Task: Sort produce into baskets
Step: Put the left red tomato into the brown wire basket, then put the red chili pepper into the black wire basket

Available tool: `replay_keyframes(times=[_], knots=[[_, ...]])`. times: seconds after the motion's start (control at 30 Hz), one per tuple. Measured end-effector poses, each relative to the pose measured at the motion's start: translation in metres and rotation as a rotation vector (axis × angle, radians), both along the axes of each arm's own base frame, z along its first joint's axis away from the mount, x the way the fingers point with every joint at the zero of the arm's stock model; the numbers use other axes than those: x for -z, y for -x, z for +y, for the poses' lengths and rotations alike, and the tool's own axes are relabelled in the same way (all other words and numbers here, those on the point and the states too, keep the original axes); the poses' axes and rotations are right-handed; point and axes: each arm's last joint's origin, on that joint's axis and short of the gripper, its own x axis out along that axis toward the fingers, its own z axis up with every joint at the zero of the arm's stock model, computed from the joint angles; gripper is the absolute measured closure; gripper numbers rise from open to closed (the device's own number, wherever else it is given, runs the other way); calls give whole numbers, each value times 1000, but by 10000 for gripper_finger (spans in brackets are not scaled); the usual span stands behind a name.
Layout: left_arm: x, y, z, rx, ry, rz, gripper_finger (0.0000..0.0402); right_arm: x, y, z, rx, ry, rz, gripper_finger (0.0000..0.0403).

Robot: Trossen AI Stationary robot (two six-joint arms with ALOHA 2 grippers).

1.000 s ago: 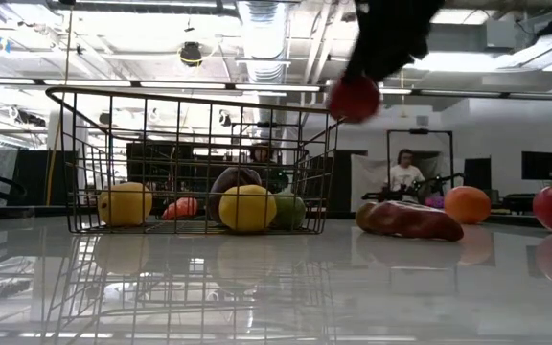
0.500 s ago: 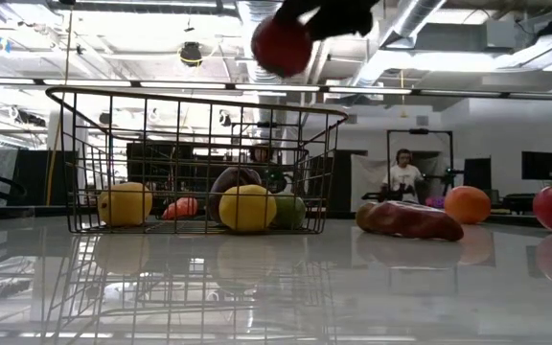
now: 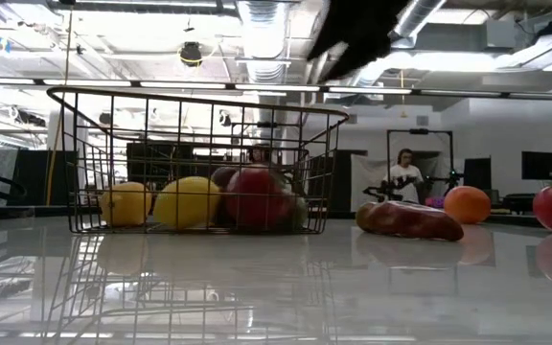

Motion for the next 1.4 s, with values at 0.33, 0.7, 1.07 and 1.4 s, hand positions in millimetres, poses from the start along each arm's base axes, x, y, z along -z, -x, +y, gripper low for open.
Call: replay_keyframes(times=[0.33,0.7,1.07,1.4], knots=[[0,0,0,0,1,-1,129,50,39,24,170,-215,216,39],[-1,0,0,0,9,-9,129,114,57,24,331,-168,103,39],[-1,0,0,0,7,-7,129,146,52,19,327,-185,102,89],[-1,0,0,0,7,-7,129,166,48,19,311,-158,175,146]])
